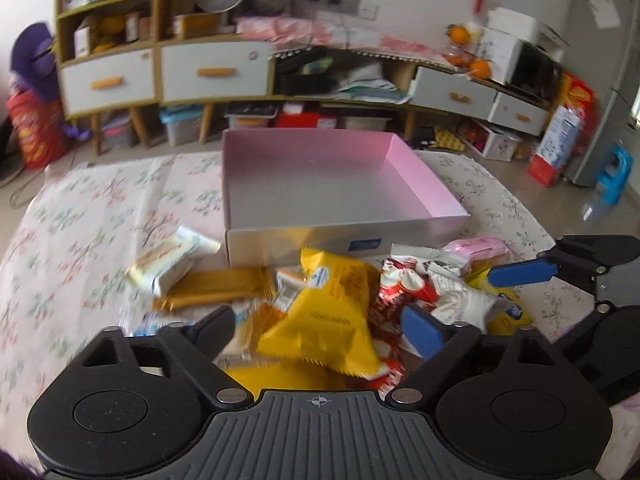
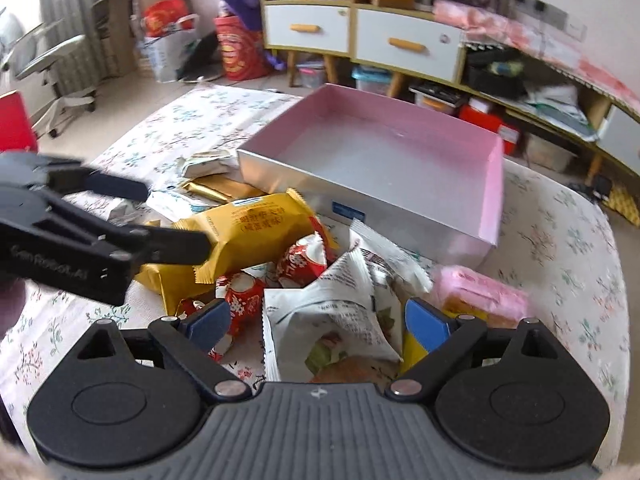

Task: Organize snacks
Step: 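Grasp the yellow waffle packet with the left tool while the right tool grasps the white-green bun packet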

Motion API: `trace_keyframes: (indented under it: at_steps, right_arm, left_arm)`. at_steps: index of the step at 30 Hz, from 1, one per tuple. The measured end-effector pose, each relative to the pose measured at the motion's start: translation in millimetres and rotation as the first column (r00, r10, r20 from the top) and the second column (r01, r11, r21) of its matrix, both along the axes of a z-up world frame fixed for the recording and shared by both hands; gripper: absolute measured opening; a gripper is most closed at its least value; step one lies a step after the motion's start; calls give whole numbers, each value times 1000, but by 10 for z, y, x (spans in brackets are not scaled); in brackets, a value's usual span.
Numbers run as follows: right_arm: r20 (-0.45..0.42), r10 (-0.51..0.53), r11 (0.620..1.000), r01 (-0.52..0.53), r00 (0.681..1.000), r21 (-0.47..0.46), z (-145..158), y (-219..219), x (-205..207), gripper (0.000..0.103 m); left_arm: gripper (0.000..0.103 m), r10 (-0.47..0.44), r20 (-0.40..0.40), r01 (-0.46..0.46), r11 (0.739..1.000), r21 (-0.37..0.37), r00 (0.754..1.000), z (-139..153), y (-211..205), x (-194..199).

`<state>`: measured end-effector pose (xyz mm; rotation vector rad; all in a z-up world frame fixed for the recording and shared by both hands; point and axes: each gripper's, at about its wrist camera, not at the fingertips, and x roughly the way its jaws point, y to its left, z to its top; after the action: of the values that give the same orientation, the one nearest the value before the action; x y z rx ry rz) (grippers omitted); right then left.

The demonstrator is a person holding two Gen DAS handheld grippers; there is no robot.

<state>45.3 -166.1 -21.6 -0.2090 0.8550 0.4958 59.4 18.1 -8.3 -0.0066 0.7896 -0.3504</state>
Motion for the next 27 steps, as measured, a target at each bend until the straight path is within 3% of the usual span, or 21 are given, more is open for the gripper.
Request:
trace_keyframes:
  at_steps: [3, 6, 13, 17, 23, 27]
  right_arm:
    - [-17, 47, 999, -47, 999, 25, -69, 23, 42, 85]
    - [2, 72, 997, -72, 997, -2, -112, 73, 17, 84]
    - [39, 87, 994, -85, 995, -64, -161, 104, -39, 80]
    - [36, 60, 996, -58, 998, -71, -204, 90, 7, 70]
    - [65, 55, 994, -48, 996, -95, -226, 87, -14, 58]
    - [59, 49, 996, -44, 997, -84, -208, 63, 0, 55]
  left_arm:
    - [68, 2, -31, -3, 999, -34, 1000, -85, 49, 119]
    - [63, -20, -39, 18, 998, -61, 999, -125, 33, 178]
    - [63, -112, -20, 112, 994, -5, 993, -168, -210, 226]
    - [60, -99, -55, 101, 995, 20, 994, -245, -274, 298]
    - [46, -85, -68, 90, 994, 68, 994, -288, -339, 285]
    - [42, -57, -79, 63, 995, 74, 995, -268, -330, 278]
